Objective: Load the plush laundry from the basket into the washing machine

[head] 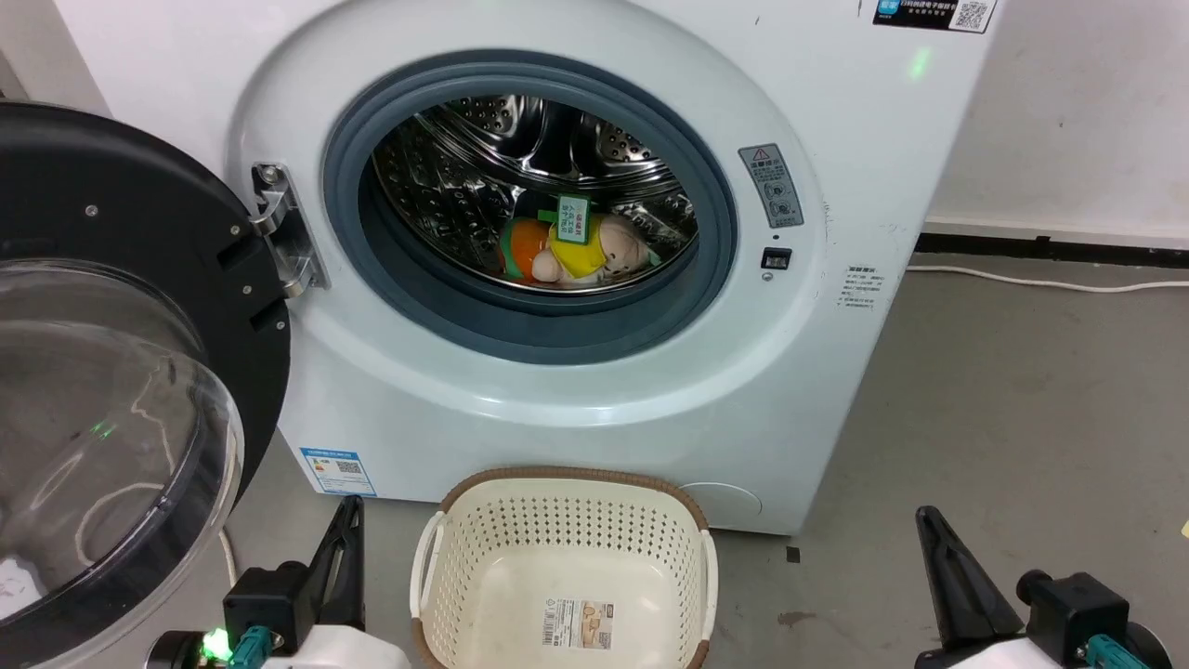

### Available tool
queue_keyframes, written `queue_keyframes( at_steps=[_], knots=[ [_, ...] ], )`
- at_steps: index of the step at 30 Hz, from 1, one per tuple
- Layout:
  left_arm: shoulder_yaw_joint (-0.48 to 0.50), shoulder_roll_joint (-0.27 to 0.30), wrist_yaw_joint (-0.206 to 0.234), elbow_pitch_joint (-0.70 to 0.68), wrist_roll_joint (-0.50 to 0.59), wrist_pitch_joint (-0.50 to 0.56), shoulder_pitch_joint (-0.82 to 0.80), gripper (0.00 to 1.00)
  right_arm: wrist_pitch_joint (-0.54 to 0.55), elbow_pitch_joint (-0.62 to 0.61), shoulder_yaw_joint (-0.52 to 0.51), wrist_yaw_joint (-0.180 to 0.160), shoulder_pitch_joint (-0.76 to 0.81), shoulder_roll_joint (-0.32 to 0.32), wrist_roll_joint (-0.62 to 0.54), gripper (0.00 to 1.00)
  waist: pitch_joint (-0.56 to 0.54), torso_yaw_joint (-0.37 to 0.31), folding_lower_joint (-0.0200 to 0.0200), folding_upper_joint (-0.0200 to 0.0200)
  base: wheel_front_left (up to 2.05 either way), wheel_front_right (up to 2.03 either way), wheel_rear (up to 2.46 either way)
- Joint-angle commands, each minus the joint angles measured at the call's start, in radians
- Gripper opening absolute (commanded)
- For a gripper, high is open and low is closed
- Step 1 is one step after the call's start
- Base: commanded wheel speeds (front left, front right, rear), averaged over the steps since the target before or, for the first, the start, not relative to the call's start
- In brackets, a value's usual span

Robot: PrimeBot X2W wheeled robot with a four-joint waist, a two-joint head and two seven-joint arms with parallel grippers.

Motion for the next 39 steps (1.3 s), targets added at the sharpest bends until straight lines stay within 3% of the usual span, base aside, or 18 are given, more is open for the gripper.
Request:
queue_keyframes(
  at_steps=[1,39],
  knots=[
    [0.007,-0.007,-0.004,-0.008,0.014,0.008,-0.014,0.00,0.008,-0.006,-0.002,0.000,-0.014,0.000,-0.008,0.00,0.000,0.000,-0.0001,0.0000,0.00,0.00,0.00],
    [0.070,-0.072,-0.055,-0.039,0.107,0.083,-0.029,0.00,0.084,-0.021,-0.012,0.000,-0.061,0.000,-0.063,0.00,0.009,-0.006,-0.0001,0.0000,0.00,0.00,0.00]
  ],
)
